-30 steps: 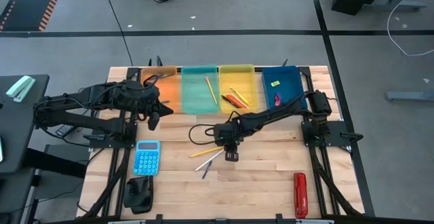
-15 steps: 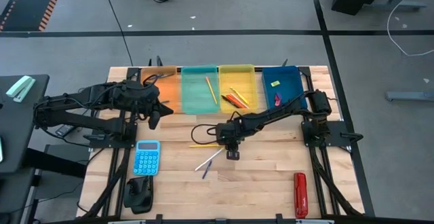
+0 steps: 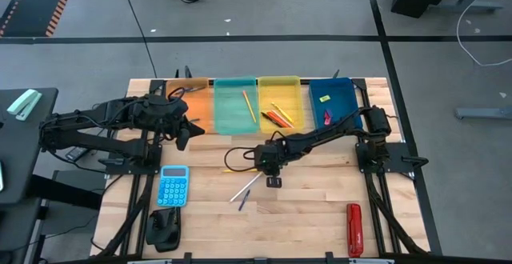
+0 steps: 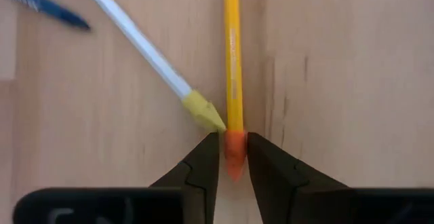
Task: Sort crayons/erasers/pens/pencils in bins
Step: Put the yellow pencil into the green bin
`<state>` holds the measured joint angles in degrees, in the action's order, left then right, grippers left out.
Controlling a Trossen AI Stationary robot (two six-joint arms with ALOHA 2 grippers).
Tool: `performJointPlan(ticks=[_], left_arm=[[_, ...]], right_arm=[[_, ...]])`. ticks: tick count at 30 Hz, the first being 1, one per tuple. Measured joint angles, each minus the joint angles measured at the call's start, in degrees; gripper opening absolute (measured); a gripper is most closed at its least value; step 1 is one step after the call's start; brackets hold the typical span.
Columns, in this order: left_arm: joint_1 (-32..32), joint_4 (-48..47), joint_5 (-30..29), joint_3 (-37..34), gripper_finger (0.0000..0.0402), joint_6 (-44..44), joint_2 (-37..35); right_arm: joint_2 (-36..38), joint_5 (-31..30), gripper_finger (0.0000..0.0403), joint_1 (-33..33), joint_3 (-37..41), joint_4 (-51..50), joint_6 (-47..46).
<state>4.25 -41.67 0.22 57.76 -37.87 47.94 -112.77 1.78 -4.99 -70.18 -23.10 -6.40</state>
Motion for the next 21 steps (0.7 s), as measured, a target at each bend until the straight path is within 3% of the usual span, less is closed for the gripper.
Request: performJointPlan(ticks=[11,21], left_arm=[[0.0,1.2,0.0,0.0,0.0023,-2.0,0.0],[0.0,1.2,-0.3,0.0,0.0013,-2.4,0.0]], right_arm=[[0.3,1.9,0.0082,0.0,2.9,2.0,-2.0],[-0.1,0.2,0.0044,0.0,1.6,3.6,-4.5]])
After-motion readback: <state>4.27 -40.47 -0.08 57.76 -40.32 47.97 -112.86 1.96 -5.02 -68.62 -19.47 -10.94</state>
